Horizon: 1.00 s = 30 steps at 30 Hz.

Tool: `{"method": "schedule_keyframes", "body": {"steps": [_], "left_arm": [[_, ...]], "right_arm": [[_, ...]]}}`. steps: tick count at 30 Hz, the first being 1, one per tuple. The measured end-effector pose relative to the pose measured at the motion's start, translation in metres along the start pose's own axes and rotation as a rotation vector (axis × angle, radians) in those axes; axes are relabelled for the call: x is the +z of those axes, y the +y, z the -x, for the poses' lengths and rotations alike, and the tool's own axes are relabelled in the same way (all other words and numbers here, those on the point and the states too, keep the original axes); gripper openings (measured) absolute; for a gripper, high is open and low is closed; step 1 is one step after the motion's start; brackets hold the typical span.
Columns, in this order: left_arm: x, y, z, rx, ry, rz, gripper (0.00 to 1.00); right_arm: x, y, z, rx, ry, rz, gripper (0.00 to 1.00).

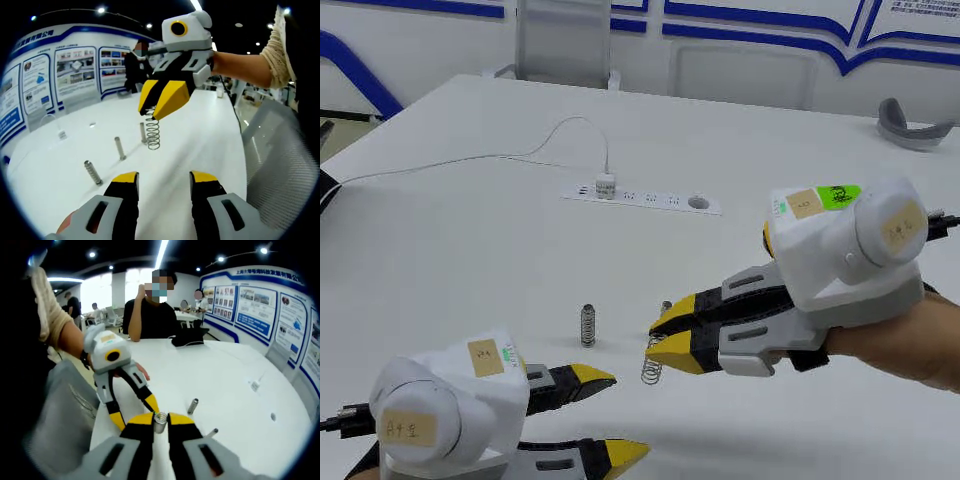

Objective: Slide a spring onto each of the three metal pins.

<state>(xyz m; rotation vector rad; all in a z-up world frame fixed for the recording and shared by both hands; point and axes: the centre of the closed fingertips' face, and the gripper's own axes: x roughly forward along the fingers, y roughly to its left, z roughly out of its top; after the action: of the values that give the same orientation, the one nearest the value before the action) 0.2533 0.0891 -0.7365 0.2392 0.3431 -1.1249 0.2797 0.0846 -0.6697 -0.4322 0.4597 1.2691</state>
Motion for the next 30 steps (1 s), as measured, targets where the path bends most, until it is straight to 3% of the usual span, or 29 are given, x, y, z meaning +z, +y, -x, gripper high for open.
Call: {"method": "schedule_keyframes", "body": {"steps": [15,30], "left_arm": [[0.003,0.003,0.004,0.021,-0.016,0.015,0.46],[0.003,0.004,0.005,0.028,-0.024,0.029,0.48]], "right_arm": [[-0.001,-0.046,0.008,-0.104,0.022,-0.007,0.11],[-0.016,-0.096,0.0,-0.261,0.051,-0.03,0.11]]}}
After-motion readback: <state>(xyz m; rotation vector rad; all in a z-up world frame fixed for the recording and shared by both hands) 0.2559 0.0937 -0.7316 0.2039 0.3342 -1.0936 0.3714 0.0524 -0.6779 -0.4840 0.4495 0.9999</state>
